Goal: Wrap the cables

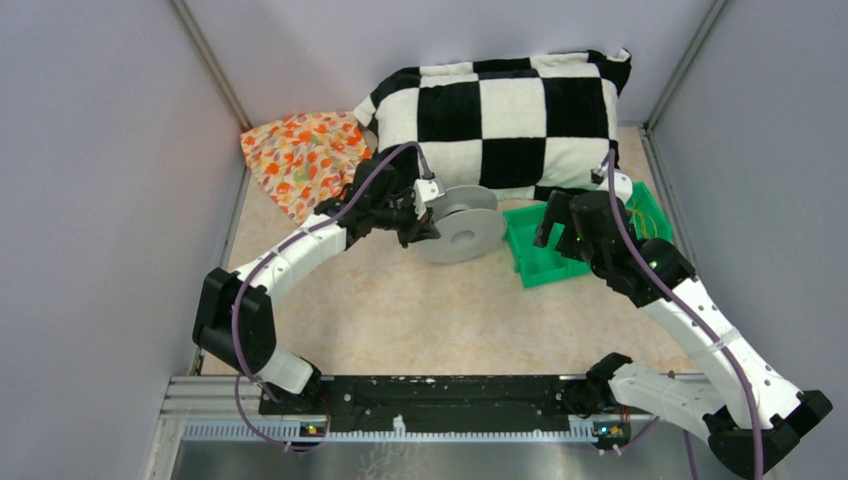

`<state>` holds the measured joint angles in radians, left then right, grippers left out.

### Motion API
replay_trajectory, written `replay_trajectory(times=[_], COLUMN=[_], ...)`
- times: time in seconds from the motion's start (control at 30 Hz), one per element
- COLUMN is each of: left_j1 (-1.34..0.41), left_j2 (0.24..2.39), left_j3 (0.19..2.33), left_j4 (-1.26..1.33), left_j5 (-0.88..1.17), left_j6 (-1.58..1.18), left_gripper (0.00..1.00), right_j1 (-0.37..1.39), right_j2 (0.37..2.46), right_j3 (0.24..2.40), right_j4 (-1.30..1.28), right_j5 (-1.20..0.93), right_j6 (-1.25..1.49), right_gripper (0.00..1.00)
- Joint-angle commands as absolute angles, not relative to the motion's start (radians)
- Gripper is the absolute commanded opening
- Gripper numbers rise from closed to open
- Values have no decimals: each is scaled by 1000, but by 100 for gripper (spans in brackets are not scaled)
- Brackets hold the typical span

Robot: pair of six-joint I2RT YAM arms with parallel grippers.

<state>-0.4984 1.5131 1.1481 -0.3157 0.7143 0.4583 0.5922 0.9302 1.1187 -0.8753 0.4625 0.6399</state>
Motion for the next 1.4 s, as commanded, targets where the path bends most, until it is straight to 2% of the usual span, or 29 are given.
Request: replay_trajectory(times=[0.0, 0.1, 0.2, 0.27, 0.43, 0.53, 0.67, 0.77, 0.83, 1.0, 1.27, 1.3, 1.37], left_j1=[-486, -484, -486, -506, -680, -726, -808, -835, -848, -858, -867, -867, -867], left_j2=[1527, 1544, 1520, 1481, 1347, 1396, 1474, 1483, 1508, 1581, 1586, 1587, 1598], left_j3=[1215, 1288, 1330, 1311, 1141, 1206, 1264, 1219, 1229, 1321, 1290, 1286, 1294], left_j4=[-260, -317, -325, -314, -104, -171, -240, -148, -139, -240, -230, -216, -210], left_j5=[659, 545, 323, 221, -185, -221, -407, -426, -454, -510, -393, -355, -288], left_j6=[424, 312, -49, -196, -361, -473, -519, -551, -560, -590, -597, -577, -559], left_gripper=[0, 0, 0, 0, 0, 0, 0, 0, 0, 0, 0, 3, 17], right_j1=[583, 584, 584, 584, 584, 583, 584, 583, 584, 585, 593, 593, 593], right_j2=[913, 889, 883, 891, 935, 955, 953, 941, 924, 871, 900, 906, 919], right_j3=[1129, 1111, 1097, 1105, 1142, 1155, 1147, 1114, 1061, 865, 815, 813, 812], right_j4=[-861, -860, -855, -859, -842, -830, -825, -804, -748, -547, -498, -496, -491], right_j5=[477, 484, 500, 519, 518, 506, 487, 450, 353, 134, 113, 111, 106], right_j6=[648, 652, 646, 637, 601, 595, 606, 610, 604, 636, 696, 700, 703], right_gripper=[99, 99, 99, 99, 99, 99, 99, 99, 98, 97, 97, 97, 97])
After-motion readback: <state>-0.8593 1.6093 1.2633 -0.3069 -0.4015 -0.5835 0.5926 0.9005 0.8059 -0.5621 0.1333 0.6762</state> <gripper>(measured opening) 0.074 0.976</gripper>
